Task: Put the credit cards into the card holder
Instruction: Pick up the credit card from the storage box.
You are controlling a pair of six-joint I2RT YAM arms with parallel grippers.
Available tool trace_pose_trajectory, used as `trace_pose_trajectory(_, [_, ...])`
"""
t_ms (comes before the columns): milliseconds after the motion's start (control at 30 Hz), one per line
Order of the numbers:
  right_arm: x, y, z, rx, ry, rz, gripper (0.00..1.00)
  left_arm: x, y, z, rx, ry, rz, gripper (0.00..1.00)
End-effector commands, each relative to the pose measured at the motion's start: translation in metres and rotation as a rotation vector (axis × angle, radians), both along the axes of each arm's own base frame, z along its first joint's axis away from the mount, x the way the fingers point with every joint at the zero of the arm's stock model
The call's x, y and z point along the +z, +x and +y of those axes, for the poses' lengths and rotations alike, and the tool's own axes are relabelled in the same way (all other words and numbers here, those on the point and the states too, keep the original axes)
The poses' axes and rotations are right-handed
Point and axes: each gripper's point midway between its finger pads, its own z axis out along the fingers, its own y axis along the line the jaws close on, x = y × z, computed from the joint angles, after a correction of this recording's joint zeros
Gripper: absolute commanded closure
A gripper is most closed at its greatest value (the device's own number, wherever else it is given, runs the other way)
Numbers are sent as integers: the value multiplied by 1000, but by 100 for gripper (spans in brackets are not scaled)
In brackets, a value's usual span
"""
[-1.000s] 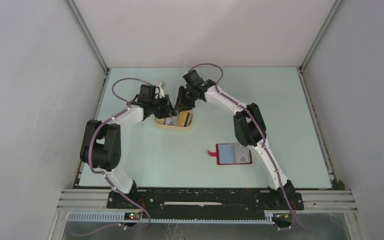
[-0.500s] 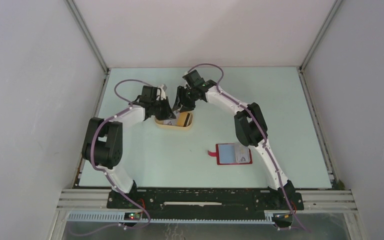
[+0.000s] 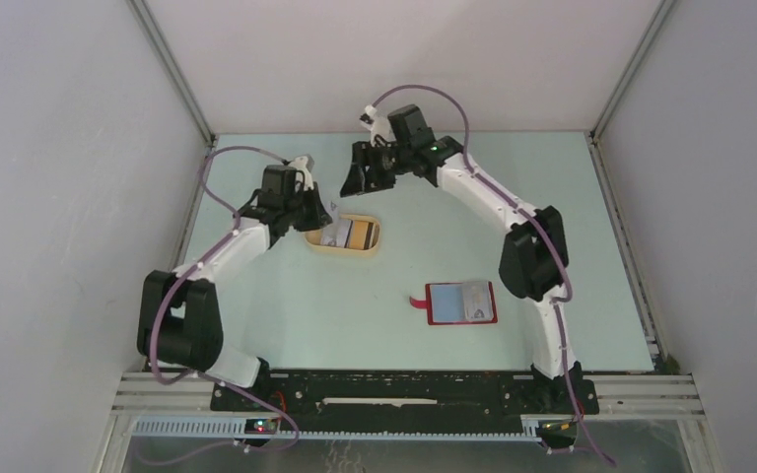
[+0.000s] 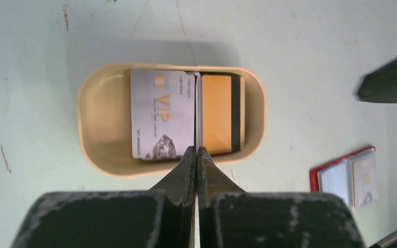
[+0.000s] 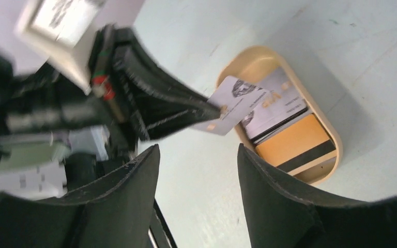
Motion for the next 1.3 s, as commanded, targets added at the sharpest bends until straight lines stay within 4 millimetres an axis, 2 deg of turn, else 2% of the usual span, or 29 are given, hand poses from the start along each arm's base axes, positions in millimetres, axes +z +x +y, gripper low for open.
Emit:
trace_pose_trajectory(0, [58,-49,-32,342,115,-209,36,39,-18,-7,-78,-49,-150,100])
trace_pose_trajectory(33, [65,-63,-43,413,148,-232,38,43,-26,-13,-110,-88,-174,100])
trace_pose_trajectory(67, [68,-72,-55,448,155,-257,38,58,-29,-21,-145,-137,-222,100])
trace_pose_trajectory(100, [67,-76,-70,459,143,-290,39,60,-38,-28,-176,-181,-239,100])
trace_pose_trajectory(167, [64,-89,-96,474,100,-363,37,78,-50,-45,-249,-281,-302,100])
trace_pose_trajectory(200, [70,-98,-110,482,79,-438,35,84,-57,-55,-286,-328,-319,100])
trace_pose_trajectory(333, [56,-131,-155,495,31,-561,26,103,-88,-98,-436,-492,-399,100])
trace_pose_trajectory(433, [41,-160,-177,514,86,-473,18,106,-113,-127,-516,-567,-430,100])
trace_pose_trajectory(533, [26,-182,-190,505,202,-227,19,108,-130,-148,-540,-647,-452,100])
trace_pose_trajectory(567, [23,-189,-196,499,252,-181,14,109,-134,-152,-539,-680,-463,100])
trace_pose_trajectory(633, [25,-184,-210,441,328,-188,12,110,-142,-161,-538,-750,-472,100])
trace_pose_trajectory(700, [26,-186,-214,423,374,-195,11,110,-149,-170,-543,-818,-467,100])
trace_pose_trajectory(767, [24,-186,-214,418,386,-193,1,110,-152,-178,-544,-871,-465,100])
trace_pose_trajectory(800, [24,-185,-213,412,394,-183,1,109,-152,-181,-544,-892,-458,100])
trace_pose_trajectory(1033, [12,-171,-204,387,402,-72,0,102,-156,-208,-588,-956,-396,100])
trace_pose_trajectory(1267, [7,-165,-194,379,358,-74,1,98,-159,-220,-601,-966,-368,100])
